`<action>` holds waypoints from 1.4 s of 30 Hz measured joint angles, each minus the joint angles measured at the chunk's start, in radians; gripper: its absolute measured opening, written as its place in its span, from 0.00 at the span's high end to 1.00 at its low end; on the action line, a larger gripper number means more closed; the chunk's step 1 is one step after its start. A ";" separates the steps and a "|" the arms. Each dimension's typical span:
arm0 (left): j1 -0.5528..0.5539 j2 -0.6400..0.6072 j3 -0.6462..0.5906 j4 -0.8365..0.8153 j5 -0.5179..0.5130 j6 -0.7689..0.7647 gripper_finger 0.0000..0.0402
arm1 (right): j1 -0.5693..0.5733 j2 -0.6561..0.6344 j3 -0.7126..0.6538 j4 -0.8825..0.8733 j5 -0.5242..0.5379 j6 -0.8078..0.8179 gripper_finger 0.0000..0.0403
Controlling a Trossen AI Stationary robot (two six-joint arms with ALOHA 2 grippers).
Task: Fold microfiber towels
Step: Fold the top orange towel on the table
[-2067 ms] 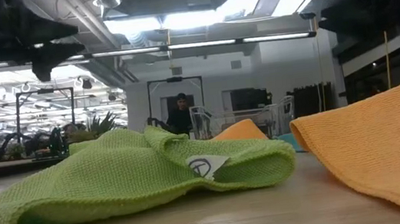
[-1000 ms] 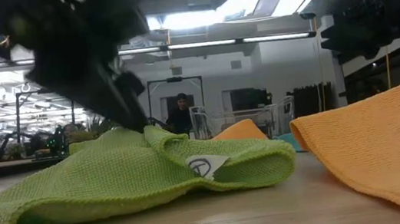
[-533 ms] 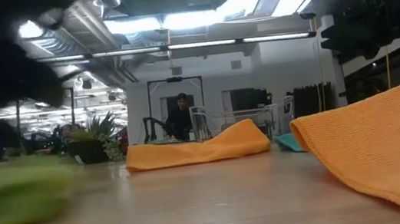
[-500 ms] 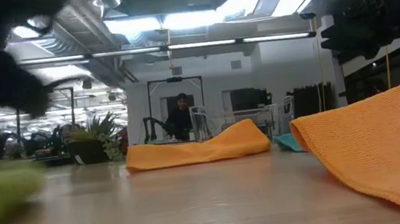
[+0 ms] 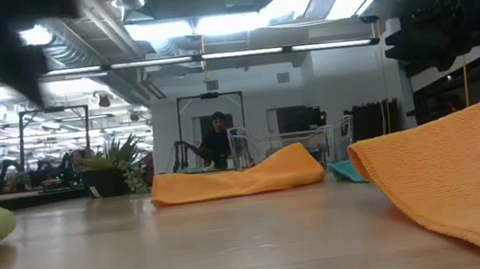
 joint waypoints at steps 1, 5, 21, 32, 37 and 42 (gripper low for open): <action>0.020 0.014 0.000 0.044 -0.027 0.064 0.52 | 0.000 0.000 0.000 0.000 0.000 0.000 0.47; 0.137 0.116 -0.002 0.259 -0.061 0.347 0.52 | 0.000 0.000 0.000 0.000 0.000 -0.002 0.47; 0.324 0.467 0.002 0.340 0.109 0.564 0.52 | 0.000 0.000 0.000 0.000 0.000 -0.006 0.47; 0.312 0.490 0.003 0.340 0.082 0.576 0.59 | 0.000 0.000 0.000 0.000 0.000 -0.006 0.47; 0.304 0.494 0.000 0.372 0.078 0.552 0.83 | 0.000 0.000 0.000 0.000 0.000 -0.025 0.47; 0.286 0.494 0.001 0.433 0.032 0.549 0.98 | 0.000 0.000 0.000 0.000 0.000 -0.028 0.47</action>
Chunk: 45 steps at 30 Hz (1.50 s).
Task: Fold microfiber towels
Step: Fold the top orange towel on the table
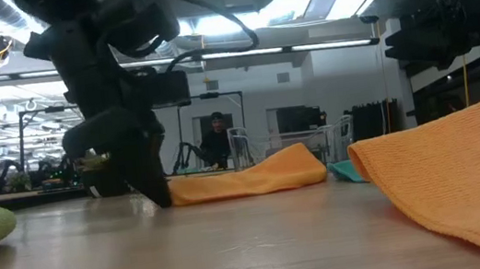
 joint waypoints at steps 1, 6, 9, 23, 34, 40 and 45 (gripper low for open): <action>-0.006 -0.008 0.007 -0.006 -0.013 -0.007 0.99 | 0.000 0.000 0.000 0.000 0.000 0.000 0.47; -0.023 -0.073 0.100 -0.067 -0.073 -0.016 1.00 | 0.000 0.000 0.000 0.000 0.000 0.002 0.47; -0.034 -0.107 0.173 -0.136 -0.120 0.009 1.00 | 0.000 0.000 0.000 0.005 -0.012 0.004 0.47; -0.037 -0.179 0.454 -0.217 -0.296 0.254 1.00 | 0.000 0.142 0.000 0.170 -0.260 0.058 0.47; 0.022 -0.137 0.463 -0.212 -0.285 0.274 1.00 | 0.002 0.442 0.013 0.491 -0.279 0.056 0.47; 0.048 -0.119 0.464 -0.179 -0.259 0.273 1.00 | 0.007 0.727 0.175 0.490 -0.282 0.000 0.47; 0.051 -0.121 0.464 -0.172 -0.260 0.267 1.00 | 0.014 0.977 0.352 0.451 -0.282 -0.049 0.47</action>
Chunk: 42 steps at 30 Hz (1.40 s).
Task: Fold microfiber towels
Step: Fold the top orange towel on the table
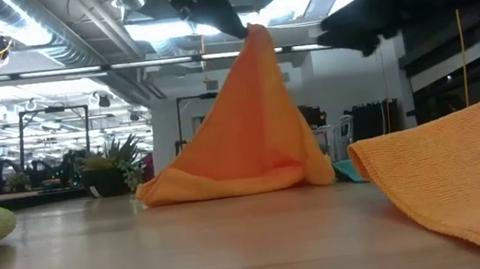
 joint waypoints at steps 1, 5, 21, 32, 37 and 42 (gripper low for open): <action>0.000 0.000 0.000 0.000 0.000 -0.001 1.00 | 0.000 0.043 0.037 -0.018 0.000 0.000 0.47; -0.001 0.000 0.000 -0.001 0.000 -0.002 1.00 | 0.000 0.187 0.179 -0.081 -0.006 -0.005 0.47; 0.000 0.000 0.000 -0.041 0.000 -0.002 1.00 | 0.068 0.328 0.473 -0.370 -0.010 -0.005 0.47; -0.001 0.000 0.000 -0.007 0.001 -0.002 1.00 | 0.082 0.439 0.474 -0.264 0.094 -0.035 0.47; -0.003 0.001 0.000 -0.022 0.001 -0.002 1.00 | 0.081 0.431 0.474 -0.284 0.135 -0.058 0.47; -0.003 0.002 0.000 -0.048 0.003 -0.002 1.00 | 0.082 0.407 0.474 -0.286 0.133 -0.083 0.47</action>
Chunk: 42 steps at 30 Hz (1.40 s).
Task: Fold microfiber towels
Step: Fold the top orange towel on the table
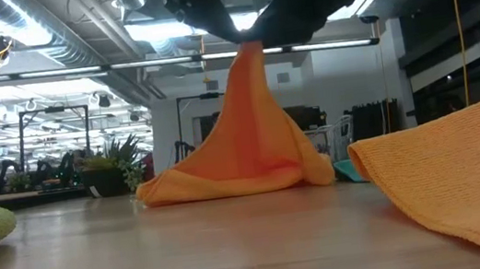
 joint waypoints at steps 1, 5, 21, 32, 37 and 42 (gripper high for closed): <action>0.000 0.000 0.000 0.000 0.000 0.000 1.00 | 0.000 -0.002 0.000 0.001 0.000 0.000 0.47; 0.000 0.000 0.000 0.006 0.000 0.000 1.00 | -0.001 -0.001 0.000 -0.008 0.000 0.001 0.47; -0.005 0.000 0.000 0.008 0.059 0.000 1.00 | 0.000 0.003 0.000 -0.016 -0.001 0.003 0.88; -0.005 0.000 0.001 0.013 0.065 0.000 1.00 | 0.000 -0.022 0.041 -0.075 -0.001 0.000 0.99; -0.005 0.002 0.000 -0.032 0.070 0.001 0.98 | 0.012 -0.073 0.108 -0.200 0.086 -0.020 0.99; -0.001 0.002 0.000 -0.060 0.070 0.001 0.88 | 0.037 -0.104 0.154 -0.281 0.132 -0.035 0.99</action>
